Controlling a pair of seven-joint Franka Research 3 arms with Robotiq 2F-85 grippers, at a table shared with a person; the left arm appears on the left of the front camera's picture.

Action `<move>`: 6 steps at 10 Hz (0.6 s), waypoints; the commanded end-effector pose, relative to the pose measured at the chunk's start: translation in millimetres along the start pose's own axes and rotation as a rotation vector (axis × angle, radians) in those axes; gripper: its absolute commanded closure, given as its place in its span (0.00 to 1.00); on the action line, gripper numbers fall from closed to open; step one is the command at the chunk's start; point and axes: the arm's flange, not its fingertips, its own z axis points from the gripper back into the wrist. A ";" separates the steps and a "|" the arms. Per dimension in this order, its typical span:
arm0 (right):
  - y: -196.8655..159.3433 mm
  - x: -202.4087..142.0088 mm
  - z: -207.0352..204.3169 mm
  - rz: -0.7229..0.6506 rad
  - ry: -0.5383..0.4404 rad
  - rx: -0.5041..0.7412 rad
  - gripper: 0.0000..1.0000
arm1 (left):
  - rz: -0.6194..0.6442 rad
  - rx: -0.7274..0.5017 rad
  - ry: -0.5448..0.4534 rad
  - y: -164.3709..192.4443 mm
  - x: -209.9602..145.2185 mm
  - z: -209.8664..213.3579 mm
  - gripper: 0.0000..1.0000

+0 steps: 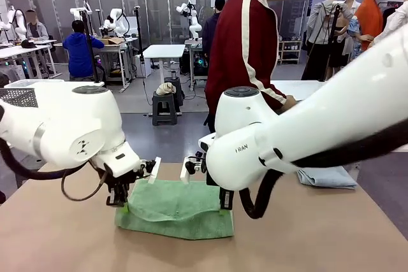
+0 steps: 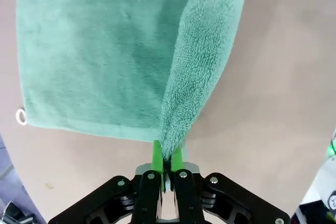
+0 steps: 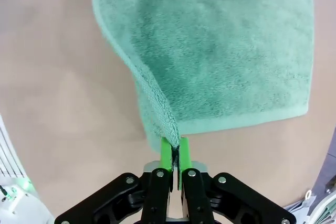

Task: Fold the towels and place them in the basket.
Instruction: When a person lays out a Towel with hook on the table, fold it in half twice.

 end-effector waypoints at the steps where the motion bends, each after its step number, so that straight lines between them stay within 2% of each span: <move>1: -28.1 8.7 -3.4 0.010 0.023 0.017 0.94 | 0.014 -0.037 0.028 35.1 4.4 -0.5 0.93; 4: -69.8 12.4 -9.6 -0.008 0.021 0.035 0.94 | 0.055 -0.063 0.043 77.5 6.9 -3.2 0.93; 6: -93.3 12.8 -10.8 0.002 0.023 0.014 0.94 | 0.062 -0.092 0.005 100.8 4.9 -12.3 0.93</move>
